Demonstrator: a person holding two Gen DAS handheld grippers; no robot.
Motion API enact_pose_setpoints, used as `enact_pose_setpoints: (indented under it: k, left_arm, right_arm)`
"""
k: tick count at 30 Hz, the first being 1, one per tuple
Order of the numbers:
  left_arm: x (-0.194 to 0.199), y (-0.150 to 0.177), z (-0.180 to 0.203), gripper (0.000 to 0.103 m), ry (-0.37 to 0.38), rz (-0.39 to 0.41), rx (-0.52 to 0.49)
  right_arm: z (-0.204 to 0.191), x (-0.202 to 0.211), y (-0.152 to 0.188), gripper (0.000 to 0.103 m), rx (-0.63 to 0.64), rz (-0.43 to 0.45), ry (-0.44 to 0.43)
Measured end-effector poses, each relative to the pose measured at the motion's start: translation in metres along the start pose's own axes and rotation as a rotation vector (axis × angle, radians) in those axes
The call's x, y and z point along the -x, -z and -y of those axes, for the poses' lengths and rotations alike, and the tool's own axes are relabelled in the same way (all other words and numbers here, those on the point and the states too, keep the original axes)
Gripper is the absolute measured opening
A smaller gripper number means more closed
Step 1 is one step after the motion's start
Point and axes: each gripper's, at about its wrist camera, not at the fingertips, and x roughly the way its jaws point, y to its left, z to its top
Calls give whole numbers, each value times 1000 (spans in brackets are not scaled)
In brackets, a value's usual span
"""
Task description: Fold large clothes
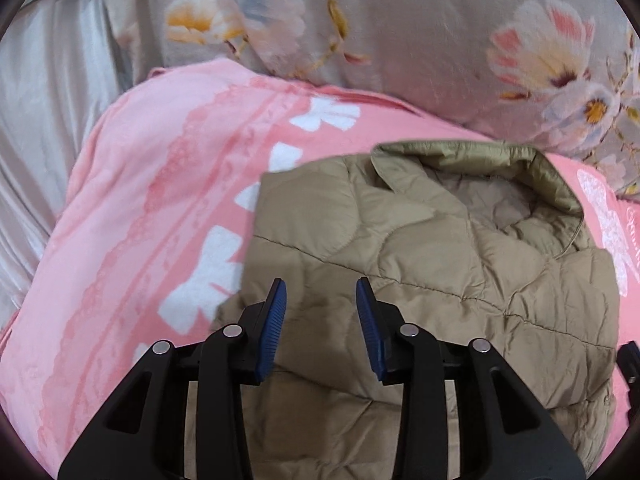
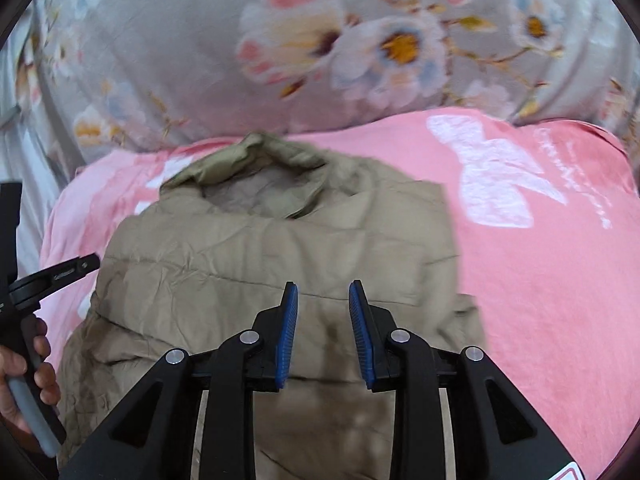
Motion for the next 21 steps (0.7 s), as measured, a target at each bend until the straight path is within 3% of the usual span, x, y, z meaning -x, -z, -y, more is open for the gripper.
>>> enact_pose_setpoints:
  k: [8,21]
  left_arm:
    - [-34,14,-2,36,-8,-76,3]
    - [-46,31,1,36,-25,-61,-31]
  right_arm:
    - [-6,-36,27,24,-5,-86,-4]
    - [-6,-49,44,23,-8,-87,-5]
